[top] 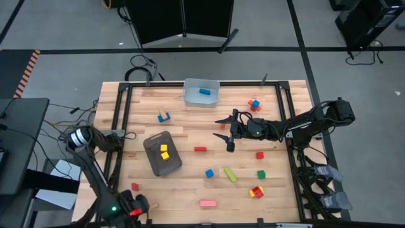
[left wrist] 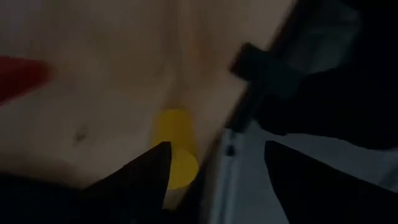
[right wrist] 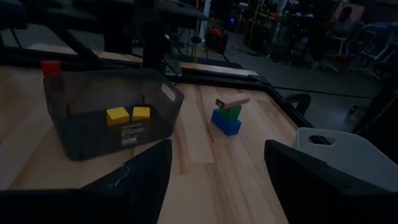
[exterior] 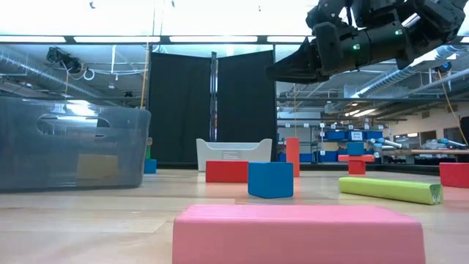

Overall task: Sort blocks by size
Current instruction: Put the yellow cylindrical block into the gray bin

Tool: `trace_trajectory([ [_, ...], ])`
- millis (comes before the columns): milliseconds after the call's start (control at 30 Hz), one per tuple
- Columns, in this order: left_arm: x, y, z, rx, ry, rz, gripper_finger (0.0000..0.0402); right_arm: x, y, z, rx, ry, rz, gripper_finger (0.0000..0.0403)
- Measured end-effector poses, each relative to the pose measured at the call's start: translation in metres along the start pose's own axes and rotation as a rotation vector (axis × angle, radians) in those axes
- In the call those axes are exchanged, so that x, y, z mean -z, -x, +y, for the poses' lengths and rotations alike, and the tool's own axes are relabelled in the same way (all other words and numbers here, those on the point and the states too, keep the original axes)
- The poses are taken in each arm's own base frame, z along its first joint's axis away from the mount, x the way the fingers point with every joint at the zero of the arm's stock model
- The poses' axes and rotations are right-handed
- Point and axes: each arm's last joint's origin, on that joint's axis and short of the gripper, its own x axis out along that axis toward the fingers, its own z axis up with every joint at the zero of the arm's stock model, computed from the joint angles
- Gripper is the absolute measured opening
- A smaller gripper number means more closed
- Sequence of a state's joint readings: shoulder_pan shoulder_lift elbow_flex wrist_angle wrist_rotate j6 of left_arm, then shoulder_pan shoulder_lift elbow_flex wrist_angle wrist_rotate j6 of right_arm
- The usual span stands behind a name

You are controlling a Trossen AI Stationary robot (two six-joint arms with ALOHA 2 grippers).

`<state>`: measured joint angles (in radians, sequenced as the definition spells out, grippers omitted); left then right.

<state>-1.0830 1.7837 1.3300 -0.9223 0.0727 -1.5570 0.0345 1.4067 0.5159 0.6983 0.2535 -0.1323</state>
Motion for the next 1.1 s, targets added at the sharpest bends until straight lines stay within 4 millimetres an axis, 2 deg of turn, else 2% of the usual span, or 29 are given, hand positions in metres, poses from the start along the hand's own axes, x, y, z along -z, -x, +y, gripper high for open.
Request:
trace_trajectory([
  [167, 0.003, 0.014, 0.000, -0.087, -0.004, -0.034, 0.0267, 0.000, 0.000, 0.002, -0.006, 0.000, -0.002, 0.0268],
  [433, 0.008, 0.016, 0.001, -0.110, -0.003, -0.057, 0.0268, -0.001, 0.001, 0.004, -0.013, 0.000, -0.004, 0.0268],
  [700, 0.021, 0.015, 0.003, -0.125, 0.011, -0.085, 0.0313, -0.001, 0.001, 0.004, -0.016, 0.001, -0.003, 0.0268],
  [867, 0.022, 0.006, 0.009, -0.146, 0.019, -0.097, 0.0338, 0.000, 0.001, 0.004, -0.016, 0.002, 0.000, 0.0268],
  [1100, 0.021, -0.011, 0.013, -0.114, 0.017, -0.097, 0.0332, 0.000, 0.001, 0.004, -0.017, -0.001, 0.001, 0.0268],
])
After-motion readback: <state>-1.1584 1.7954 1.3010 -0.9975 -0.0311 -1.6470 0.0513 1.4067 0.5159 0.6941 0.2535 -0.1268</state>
